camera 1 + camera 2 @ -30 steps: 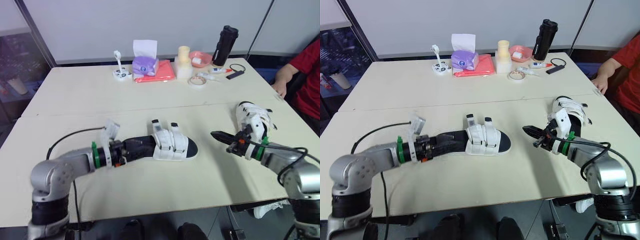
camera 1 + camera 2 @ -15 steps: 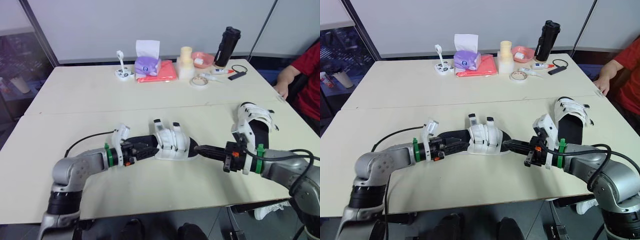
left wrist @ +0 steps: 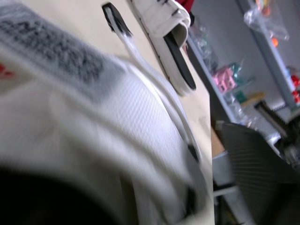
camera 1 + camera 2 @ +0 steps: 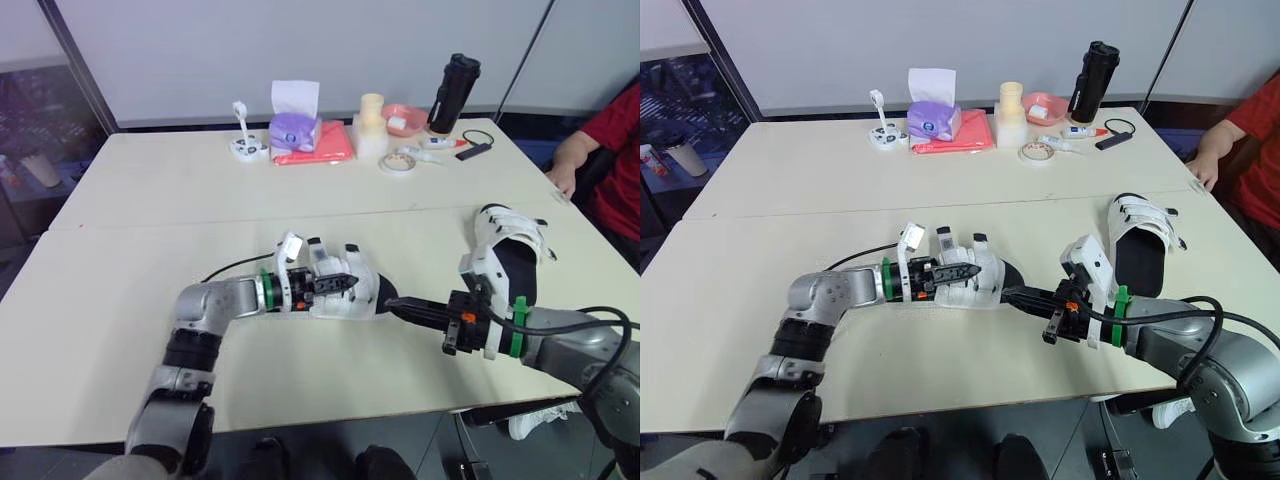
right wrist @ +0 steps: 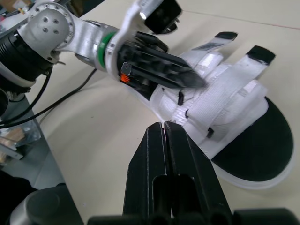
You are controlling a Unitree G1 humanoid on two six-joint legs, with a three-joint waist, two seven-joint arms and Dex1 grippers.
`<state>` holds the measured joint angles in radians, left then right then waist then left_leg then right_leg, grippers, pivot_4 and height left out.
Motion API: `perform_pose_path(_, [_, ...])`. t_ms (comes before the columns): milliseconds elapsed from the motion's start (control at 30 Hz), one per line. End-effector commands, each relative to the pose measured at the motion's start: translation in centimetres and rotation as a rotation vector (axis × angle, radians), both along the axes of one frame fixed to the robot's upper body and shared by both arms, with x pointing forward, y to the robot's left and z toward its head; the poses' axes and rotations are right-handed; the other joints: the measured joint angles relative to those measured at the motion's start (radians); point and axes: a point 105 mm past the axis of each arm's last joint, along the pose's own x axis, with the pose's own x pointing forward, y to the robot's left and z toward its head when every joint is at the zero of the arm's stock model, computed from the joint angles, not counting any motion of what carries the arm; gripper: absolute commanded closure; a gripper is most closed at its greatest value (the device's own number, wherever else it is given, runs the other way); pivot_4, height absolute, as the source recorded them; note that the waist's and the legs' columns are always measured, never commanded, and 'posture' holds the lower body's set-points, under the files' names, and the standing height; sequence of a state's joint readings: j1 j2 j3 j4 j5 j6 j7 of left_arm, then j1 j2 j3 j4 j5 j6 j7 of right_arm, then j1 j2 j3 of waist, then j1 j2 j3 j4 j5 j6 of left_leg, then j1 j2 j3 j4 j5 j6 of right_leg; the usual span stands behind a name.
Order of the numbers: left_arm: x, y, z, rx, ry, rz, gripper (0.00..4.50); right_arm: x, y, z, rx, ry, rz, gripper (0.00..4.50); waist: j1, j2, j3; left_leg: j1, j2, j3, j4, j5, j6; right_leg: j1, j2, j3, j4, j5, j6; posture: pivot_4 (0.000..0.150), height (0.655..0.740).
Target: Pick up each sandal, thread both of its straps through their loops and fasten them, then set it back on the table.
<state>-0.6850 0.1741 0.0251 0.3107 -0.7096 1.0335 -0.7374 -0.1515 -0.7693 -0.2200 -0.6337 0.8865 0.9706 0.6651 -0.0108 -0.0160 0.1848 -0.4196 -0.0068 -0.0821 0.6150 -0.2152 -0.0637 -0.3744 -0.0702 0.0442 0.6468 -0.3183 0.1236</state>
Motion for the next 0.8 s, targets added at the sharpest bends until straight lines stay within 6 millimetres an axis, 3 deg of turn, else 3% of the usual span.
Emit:
perform_pose_path(33, [-0.1, -0.6, 1.7, -0.056, -0.054, -0.016, 2.93, -0.4, 0.0, 0.8, -0.006, -0.055, -0.002, 4.5, 0.0, 0.0, 0.0, 0.0, 0.0, 0.0, 0.0, 0.0, 0.0, 0.0, 0.0, 0.0, 0.0, 0.0, 0.0, 0.15, 0.74])
perform_pose_path(133, [-0.8, -1.3, 2.1, -0.06, -0.074, -0.039, 4.41, -0.4, -0.1, 0.6, -0.004, -0.051, -0.014, 4.5, 0.001, 0.0, 0.0, 0.0, 0.0, 0.0, 0.0, 0.0, 0.0, 0.0, 0.0, 0.0, 0.0, 0.0, 0.0, 0.15, 0.74])
perform_pose_path(233, [-0.3, -2.0, 4.2, -0.132, -0.116, 0.006, 4.47, 0.0, -0.4, 0.5, 0.0, -0.053, -0.034, 4.5, 0.006, 0.0, 0.0, 0.0, 0.0, 0.0, 0.001, 0.0, 0.0, 0.0, 0.0, 0.0, 0.001, 0.0, 0.0, 0.15, 0.74])
perform_pose_path(400, [4.0, -2.6, 10.0, -0.309, -0.243, 0.359, 4.47, 2.8, -2.2, 0.3, 0.006, -0.104, -0.186, 4.5, 0.025, -0.002, 0.001, -0.002, -0.001, -0.001, 0.005, 0.0, 0.0, 0.0, -0.001, 0.0, 0.001, 0.0, 0.001, 0.15, 0.74])
perform_pose_path(533, [7.1, -2.7, 12.4, -0.428, -0.218, 0.662, 4.47, 4.5, -3.1, 0.6, 0.011, -0.155, -0.269, 4.5, 0.021, -0.002, 0.001, -0.005, -0.001, -0.001, 0.009, -0.001, 0.001, 0.0, -0.001, -0.001, 0.001, 0.0, 0.001, 0.15, 0.74])
perform_pose_path(633, [9.1, -2.8, 12.0, -0.443, -0.12, 0.853, 4.47, 5.4, -3.1, 0.9, 0.015, -0.184, -0.291, 4.5, 0.017, -0.002, 0.001, -0.004, -0.001, 0.0, 0.008, -0.001, 0.001, -0.001, 0.0, 0.0, 0.002, 0.0, 0.001, 0.15, 0.74])
perform_pose_path(800, [11.1, -3.2, 9.0, -0.41, 0.073, 1.037, 4.47, 5.8, -2.9, 1.2, 0.019, -0.21, -0.301, 4.5, 0.033, -0.004, 0.002, -0.008, -0.002, -0.001, 0.011, -0.001, 0.002, -0.004, -0.001, -0.001, 0.002, 0.0, 0.002, 0.15, 0.74])
